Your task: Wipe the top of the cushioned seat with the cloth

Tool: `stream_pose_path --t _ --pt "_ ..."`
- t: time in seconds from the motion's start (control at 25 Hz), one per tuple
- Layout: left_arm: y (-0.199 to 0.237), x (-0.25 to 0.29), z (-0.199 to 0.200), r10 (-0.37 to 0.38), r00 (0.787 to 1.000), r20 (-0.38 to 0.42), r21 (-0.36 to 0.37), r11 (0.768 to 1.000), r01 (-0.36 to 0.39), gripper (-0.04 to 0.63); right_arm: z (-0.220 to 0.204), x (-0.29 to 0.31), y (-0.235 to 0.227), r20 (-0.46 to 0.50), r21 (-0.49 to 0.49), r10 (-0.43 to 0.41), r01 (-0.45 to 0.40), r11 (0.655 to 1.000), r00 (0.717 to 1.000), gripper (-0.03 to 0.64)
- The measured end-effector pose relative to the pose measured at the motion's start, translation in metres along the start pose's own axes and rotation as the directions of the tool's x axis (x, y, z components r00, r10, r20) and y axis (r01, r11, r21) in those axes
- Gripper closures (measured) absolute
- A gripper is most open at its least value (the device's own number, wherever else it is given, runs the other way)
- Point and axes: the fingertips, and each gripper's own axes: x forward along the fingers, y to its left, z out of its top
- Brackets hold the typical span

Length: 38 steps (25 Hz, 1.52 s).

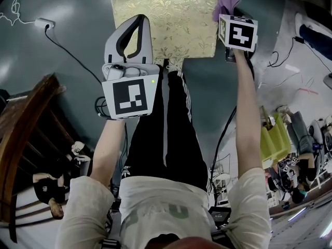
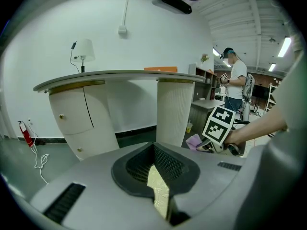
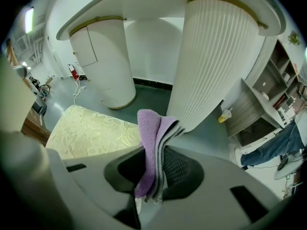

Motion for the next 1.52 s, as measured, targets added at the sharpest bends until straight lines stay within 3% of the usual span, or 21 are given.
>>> stream_pose_path --t 0.2,0.36,0.48,0.64,0.8,1.08,1.24,1.52 --pt "0.005 -0.006 0.011 0.007 1.0 0.017 -0.011 1.0 -0.007 0.589 0.014 -0.02 0.007 0.029 0.042 0.007 -0.008 0.999 1.0 0.526" --pt "0.019 -0.017 0.033 0.028 0.999 0.04 -0.021 0.999 -0.028 0.589 0.052 -0.071 0.027 0.141 0.081 0.055 -0.067 0.994 0.988 0.526" --pt "0.032 -0.028 0.045 0.056 0.997 0.05 -0.042 0.998 -0.054 0.589 0.085 -0.124 0.054 0.258 0.083 0.111 -0.137 0.987 0.96 0.526" --pt "0.046 -0.043 0.057 0.085 0.994 0.067 -0.049 0.995 -0.082 0.589 0.118 -0.188 0.093 0.4 0.065 0.174 -0.217 0.974 0.9 0.526" --pt "0.057 -0.054 0.069 0.116 0.991 0.072 -0.049 0.992 -0.112 0.589 0.14 -0.227 0.126 0.464 0.016 0.229 -0.267 0.964 0.856 0.525" --pt "0.078 -0.074 0.055 0.172 0.983 0.063 -0.076 0.983 -0.167 0.589 0.143 -0.238 0.194 0.465 -0.094 0.353 -0.351 0.932 0.812 0.525" --pt "0.101 -0.09 0.035 0.213 0.976 0.05 -0.1 0.973 -0.208 0.589 0.135 -0.211 0.249 0.478 -0.127 0.431 -0.426 0.896 0.765 0.525" --pt "0.116 -0.101 -0.01 0.284 0.959 -0.014 -0.128 0.95 -0.283 0.589 0.083 -0.122 0.316 0.337 -0.071 0.559 -0.572 0.817 0.758 0.525"
